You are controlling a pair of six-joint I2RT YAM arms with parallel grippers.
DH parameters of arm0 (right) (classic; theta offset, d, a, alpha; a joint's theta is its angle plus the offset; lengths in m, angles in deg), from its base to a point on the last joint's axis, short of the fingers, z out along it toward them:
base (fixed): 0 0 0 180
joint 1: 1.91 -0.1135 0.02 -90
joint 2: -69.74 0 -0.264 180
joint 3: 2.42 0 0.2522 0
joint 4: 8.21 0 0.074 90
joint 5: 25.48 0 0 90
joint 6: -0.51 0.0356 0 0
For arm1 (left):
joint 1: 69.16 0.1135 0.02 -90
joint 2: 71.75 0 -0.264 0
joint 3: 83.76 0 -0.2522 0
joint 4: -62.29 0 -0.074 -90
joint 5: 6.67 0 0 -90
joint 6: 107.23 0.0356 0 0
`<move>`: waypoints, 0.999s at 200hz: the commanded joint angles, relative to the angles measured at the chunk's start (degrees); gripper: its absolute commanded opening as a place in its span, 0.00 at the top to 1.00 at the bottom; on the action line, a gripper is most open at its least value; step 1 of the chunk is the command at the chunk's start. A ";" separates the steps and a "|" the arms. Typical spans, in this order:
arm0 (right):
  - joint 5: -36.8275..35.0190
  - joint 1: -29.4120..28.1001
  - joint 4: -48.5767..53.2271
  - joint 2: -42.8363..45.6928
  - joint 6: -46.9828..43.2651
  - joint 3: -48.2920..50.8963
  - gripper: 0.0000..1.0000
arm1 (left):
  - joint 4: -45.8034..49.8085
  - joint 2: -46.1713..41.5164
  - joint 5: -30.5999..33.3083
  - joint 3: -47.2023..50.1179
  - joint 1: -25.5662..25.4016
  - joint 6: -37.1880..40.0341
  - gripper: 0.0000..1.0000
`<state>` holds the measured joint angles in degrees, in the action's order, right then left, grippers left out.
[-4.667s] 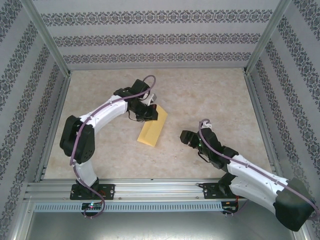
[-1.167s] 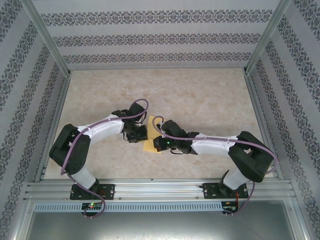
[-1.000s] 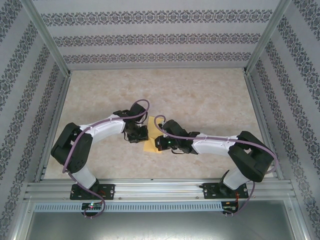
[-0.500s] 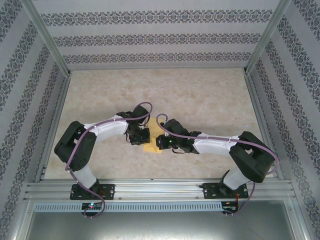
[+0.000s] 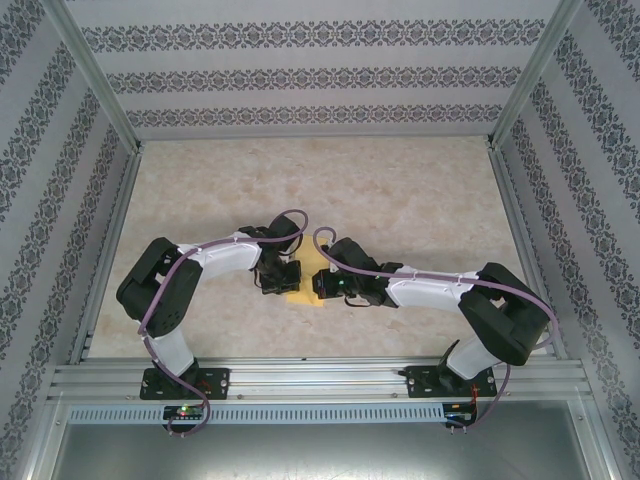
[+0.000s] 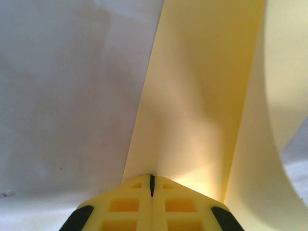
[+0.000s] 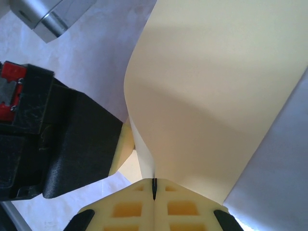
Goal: Fold a paper plane with a square sheet of paper (pick it up from the middle)
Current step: Fold the triangle a second time at the center of the table.
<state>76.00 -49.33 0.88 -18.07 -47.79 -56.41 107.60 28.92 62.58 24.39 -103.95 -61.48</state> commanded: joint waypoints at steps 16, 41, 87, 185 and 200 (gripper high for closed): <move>-0.76 1.78 4.77 0.45 -2.57 -1.76 0.96 | 1.77 1.65 3.27 2.50 -0.64 0.10 0.97; -0.70 2.71 7.61 -0.50 -4.73 -3.59 0.96 | 2.42 1.82 4.12 2.36 -0.68 0.41 0.97; -0.14 3.81 10.79 -3.13 -8.05 -6.79 0.95 | 2.98 2.13 4.45 1.94 -0.65 0.92 0.97; -1.20 4.87 15.80 -7.98 -12.58 -12.15 0.94 | 3.83 2.17 4.78 1.53 -0.63 1.46 0.97; -1.25 4.99 16.23 -8.71 -13.07 -12.67 0.94 | 3.90 2.17 4.82 1.46 -0.72 1.45 0.97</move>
<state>75.92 -45.11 14.87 -25.40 -58.68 -67.27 107.51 28.92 62.99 24.50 -104.03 -61.00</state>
